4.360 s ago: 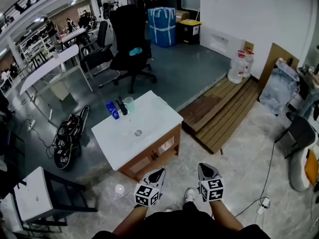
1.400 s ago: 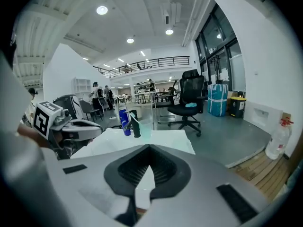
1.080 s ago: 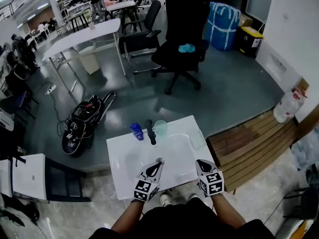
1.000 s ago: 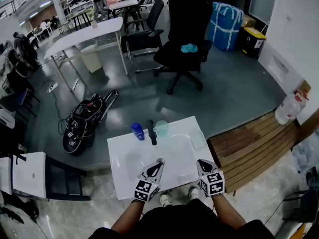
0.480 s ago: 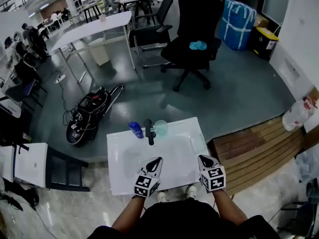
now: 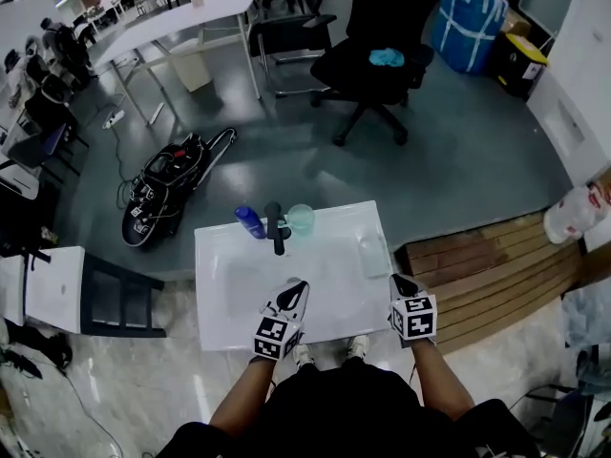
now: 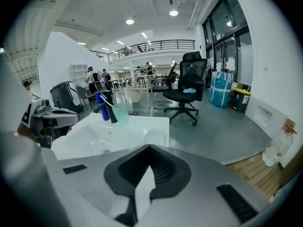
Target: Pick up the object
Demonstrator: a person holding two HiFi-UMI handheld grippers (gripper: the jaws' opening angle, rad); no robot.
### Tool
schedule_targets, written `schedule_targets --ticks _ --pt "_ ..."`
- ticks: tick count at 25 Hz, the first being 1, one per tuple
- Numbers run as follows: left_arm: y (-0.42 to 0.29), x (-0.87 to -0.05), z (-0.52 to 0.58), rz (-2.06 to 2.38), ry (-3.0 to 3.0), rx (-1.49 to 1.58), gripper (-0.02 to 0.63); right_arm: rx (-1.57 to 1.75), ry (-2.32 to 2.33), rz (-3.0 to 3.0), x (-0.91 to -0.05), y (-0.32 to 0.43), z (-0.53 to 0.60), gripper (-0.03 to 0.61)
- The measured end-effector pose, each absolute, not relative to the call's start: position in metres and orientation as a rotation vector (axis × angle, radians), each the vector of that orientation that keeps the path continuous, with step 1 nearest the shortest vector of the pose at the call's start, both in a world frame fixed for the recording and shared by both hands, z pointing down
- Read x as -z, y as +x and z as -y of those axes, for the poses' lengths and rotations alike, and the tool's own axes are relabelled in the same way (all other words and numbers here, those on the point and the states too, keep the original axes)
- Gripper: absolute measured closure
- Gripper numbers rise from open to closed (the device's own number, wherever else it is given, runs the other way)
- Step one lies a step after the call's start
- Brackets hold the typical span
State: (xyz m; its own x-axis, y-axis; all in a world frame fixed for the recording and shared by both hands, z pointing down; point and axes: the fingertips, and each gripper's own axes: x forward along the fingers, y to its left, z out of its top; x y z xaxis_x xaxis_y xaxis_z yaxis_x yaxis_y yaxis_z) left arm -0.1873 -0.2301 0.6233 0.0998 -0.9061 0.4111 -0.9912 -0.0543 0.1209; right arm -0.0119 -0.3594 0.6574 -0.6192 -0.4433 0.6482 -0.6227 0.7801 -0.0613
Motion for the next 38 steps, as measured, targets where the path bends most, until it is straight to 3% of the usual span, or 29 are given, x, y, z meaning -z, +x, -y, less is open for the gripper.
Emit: schedule_targets --ticks 17,20,27,38 --pt "-0.180 -0.640 0.225 1.858 1.956 -0.296 0.600 -0.572 0.744 2.147 -0.723 -0.018 0.409 0.557" --pt "-0.183 -0.642 0.225 1.861 1.951 -0.303 0.600 -0.588 0.717 2.116 -0.731 -0.021 0.413 0.517" --pt "-0.190 -0.642 0.229 1.879 1.937 -0.293 0.600 -0.597 0.667 2.036 -0.746 -0.027 0.419 0.489" --pt "-0.202 -0.641 0.229 1.904 1.910 -0.277 0.600 -0.718 0.660 1.949 -0.762 -0.033 0.426 0.491"
